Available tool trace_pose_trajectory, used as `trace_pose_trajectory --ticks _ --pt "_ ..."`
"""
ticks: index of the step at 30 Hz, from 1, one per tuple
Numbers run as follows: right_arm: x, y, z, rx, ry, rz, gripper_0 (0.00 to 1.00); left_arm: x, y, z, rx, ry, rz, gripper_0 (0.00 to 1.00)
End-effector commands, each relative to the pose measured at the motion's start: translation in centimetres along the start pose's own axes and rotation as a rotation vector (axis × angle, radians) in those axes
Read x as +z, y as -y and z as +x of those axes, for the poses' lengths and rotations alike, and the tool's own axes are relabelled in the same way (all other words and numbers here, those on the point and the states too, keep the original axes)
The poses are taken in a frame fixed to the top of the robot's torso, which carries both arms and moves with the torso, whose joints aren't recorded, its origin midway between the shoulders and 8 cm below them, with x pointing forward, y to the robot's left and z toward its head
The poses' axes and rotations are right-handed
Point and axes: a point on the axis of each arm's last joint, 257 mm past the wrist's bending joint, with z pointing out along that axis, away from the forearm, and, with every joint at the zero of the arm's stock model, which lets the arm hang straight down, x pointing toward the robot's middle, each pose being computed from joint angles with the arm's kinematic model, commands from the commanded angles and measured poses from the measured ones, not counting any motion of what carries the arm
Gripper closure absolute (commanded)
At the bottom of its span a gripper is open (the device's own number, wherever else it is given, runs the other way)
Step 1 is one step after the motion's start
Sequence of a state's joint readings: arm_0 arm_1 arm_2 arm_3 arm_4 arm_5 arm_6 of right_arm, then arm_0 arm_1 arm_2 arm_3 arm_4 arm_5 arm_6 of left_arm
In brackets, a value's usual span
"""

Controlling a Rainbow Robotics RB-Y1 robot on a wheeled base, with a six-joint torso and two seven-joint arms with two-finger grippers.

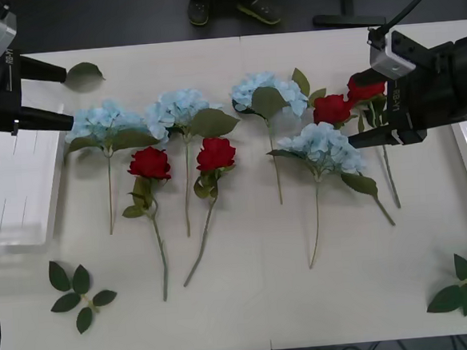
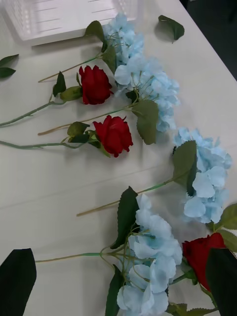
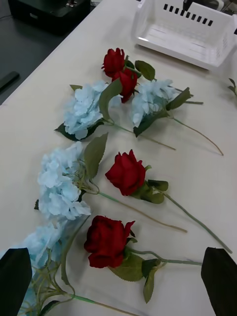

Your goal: Place the red flowers into the right box and the blue flowers into the left box. If a person shows an open palm, hand one flower to the person first, then continue sorting.

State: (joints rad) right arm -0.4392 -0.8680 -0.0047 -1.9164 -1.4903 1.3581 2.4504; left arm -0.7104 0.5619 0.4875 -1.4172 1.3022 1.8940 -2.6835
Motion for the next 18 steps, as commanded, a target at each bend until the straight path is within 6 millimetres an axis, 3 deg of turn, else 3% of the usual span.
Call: trace_pose_trajectory --ticks 1,15,16,18 --pt "-0.5 0.2 -0.8 -0.012 0.002 0.009 0.0 -2.9 -0.8 0.4 0.056 -0.07 -0.034 0.0" --pt "-0.5 0.2 -0.8 -0.012 0.002 0.009 0.0 -3.7 -1.2 0.4 0.068 -0.096 -0.046 0.0" --pt "1.9 -2.9 2.0 0.072 -0.009 -0.071 0.0 -3.8 -1.2 0.5 0.067 -0.099 -0.048 0.0" --pt "2.2 -3.1 1.9 0.085 0.002 -0.075 0.0 -3.9 -1.2 0.6 0.067 -0.106 -0.049 0.0"
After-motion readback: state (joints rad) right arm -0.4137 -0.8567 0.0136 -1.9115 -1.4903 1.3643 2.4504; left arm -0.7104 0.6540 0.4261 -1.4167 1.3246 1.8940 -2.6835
